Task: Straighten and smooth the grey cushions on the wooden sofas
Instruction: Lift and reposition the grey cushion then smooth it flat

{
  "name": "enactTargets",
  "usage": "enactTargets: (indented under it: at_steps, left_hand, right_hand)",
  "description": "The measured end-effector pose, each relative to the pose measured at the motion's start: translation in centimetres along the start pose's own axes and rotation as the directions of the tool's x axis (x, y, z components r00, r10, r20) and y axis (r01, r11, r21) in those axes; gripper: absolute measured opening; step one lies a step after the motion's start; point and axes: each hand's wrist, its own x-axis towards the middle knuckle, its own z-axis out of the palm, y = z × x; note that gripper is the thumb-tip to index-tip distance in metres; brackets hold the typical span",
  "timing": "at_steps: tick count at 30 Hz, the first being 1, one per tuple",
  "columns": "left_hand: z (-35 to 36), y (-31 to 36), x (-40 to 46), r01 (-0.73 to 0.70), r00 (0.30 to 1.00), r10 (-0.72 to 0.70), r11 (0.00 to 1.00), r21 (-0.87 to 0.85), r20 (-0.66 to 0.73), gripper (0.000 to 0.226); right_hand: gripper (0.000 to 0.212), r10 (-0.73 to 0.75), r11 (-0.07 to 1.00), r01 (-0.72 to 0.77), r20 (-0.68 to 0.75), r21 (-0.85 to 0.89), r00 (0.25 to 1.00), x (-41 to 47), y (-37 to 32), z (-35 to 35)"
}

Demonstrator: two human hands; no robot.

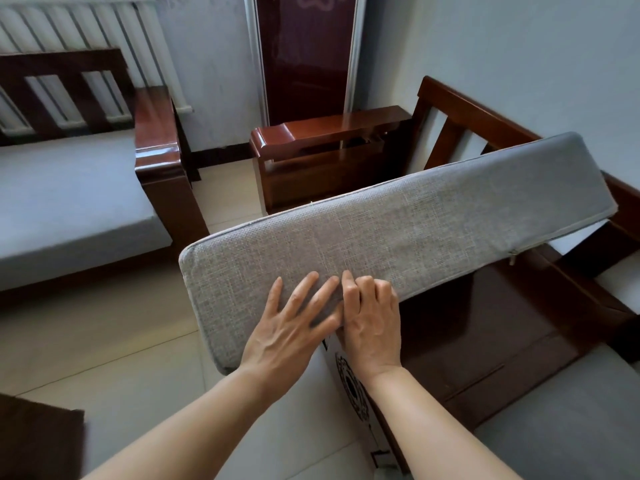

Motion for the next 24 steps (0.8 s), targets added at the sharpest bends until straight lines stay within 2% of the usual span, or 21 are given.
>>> enactTargets:
  at_steps: [6,10,13,16,18,21,24]
  left_hand:
    - [0.5,0.6,0.1,-0.008,1.0,0.007,1.0,-0.018,-0.009,0.083]
    - [3.3,1.8,-1.1,-0.101,0.984,0.107,0.994,-0.045,0.145,0.09]
    - [5.0,1.4,0.3,0.026,0.953,-0.021,1.0,-0.013,0.302,0.097]
    - [6.3,-0.2,2.8,0.055,0.923,-0.08,0.995,0.078,0.377,0.09]
    - [7.0,-1.2,3.2,0.102,0.84,-0.125,0.992,0.073,0.528,0.083]
    - [8.6,-1.6,1.9,0.16,0.785,-0.154,0.986,0.044,0.6,0.092]
    - [9.8,-1.8,1.3,0.153,0.775,-0.142,0.988,0.035,0.615,0.097]
  right_hand:
    - [0.053,-0.021,1.0,0.021,0.008,0.002,1.0,-0.4,0.9,0.0]
    - [0.066,0.006,1.0,-0.008,0.224,0.008,0.975,-3.4,2.1,1.0]
    - [0.089,0.094,0.995,-0.097,0.371,-0.01,0.924,-3.1,3.9,2.7]
    - [0.104,0.059,0.998,-0.064,0.498,-0.006,0.865,-2.1,4.2,5.0]
    - [0.099,0.042,0.998,-0.055,0.593,0.003,0.804,-2.3,3.9,5.7]
    - [0.086,0.021,0.995,-0.081,0.689,0.056,0.724,-2.5,3.4,6.5]
    - [0.083,0.005,0.995,-0.071,0.673,0.071,0.74,-2.2,3.2,7.3]
